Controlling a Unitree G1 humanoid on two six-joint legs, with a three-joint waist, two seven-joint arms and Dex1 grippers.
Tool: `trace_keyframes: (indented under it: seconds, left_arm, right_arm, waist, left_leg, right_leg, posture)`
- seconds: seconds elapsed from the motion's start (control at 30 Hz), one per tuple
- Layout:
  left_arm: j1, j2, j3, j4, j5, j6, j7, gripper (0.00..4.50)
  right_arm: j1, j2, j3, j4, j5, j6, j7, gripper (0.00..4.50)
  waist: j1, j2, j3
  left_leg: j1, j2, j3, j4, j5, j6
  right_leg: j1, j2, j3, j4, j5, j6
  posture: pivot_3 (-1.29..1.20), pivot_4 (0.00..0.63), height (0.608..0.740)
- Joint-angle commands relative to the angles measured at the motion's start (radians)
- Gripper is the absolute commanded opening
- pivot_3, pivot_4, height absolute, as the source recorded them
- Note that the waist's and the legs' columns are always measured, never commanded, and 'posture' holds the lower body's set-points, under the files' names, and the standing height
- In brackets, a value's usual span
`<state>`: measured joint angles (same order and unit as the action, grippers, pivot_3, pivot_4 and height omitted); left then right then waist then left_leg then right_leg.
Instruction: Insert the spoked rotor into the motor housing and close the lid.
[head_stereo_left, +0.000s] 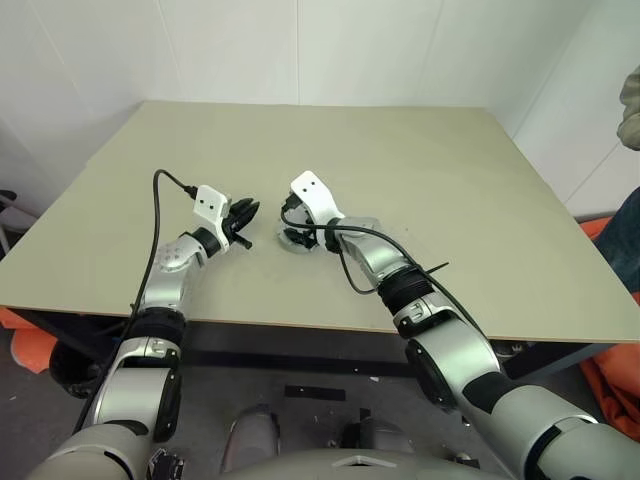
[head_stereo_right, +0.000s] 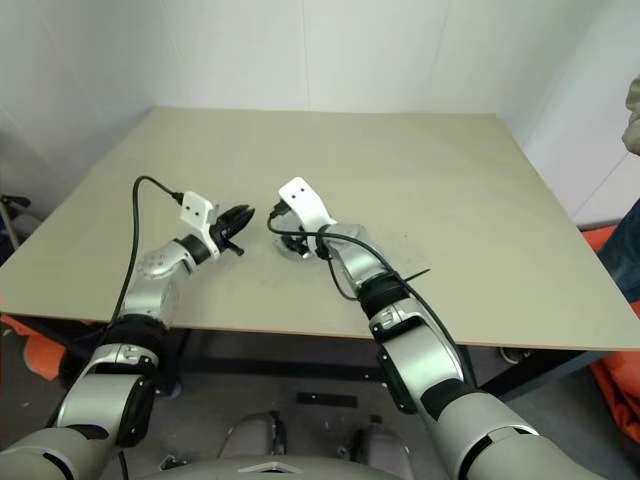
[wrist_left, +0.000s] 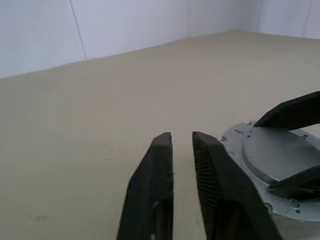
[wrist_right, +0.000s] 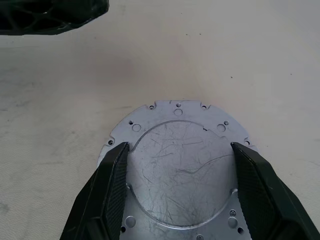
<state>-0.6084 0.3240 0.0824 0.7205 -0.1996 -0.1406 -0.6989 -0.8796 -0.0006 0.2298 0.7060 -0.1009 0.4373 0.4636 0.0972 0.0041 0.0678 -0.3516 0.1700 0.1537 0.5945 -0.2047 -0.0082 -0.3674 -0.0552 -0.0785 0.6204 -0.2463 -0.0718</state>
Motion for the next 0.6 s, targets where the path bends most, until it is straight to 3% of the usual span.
trace_keyframes:
  seconds: [0.03,0.43,0.6]
  left_arm:
    - [-0.07,0.022,0.007,0.052,-0.016,0.025,-0.072,0.02]
    - [-0.155,-0.015,-0.029,0.101,-0.011,0.131,-0.245,0.02]
    - [-0.153,-0.033,-0.056,0.102,0.011,0.163,-0.247,0.02]
  right_arm:
    - [0.019,-0.011,0.003,0.006,-0.009,0.027,-0.008,3.11]
    - [0.019,-0.011,0.0,0.002,-0.007,0.029,-0.017,3.11]
    - [0.023,-0.011,-0.002,-0.008,-0.004,0.032,-0.021,3.11]
  waist:
    - [0.0,0.0,0.0]
    - [0.001,0.0,0.0]
    - [0.001,0.0,0.0]
  left_leg:
    - [0.0,0.0,0.0,0.0,0.0,0.0]
    - [0.0,0.0,0.0,-0.001,0.0,0.0]
    - [0.0,0.0,0.001,-0.001,0.0,0.0]
  right_leg:
    - [0.0,0.0,0.0,0.0,0.0,0.0]
    - [0.0,0.0,0.0,0.0,0.0,0.0]
    - [0.0,0.0,0.0,0.0,0.0,0.0]
  posture:
    - [0.0,0.0,0.74]
    - [0.0,0.0,0.74]
    - [0.0,0.0,0.74]
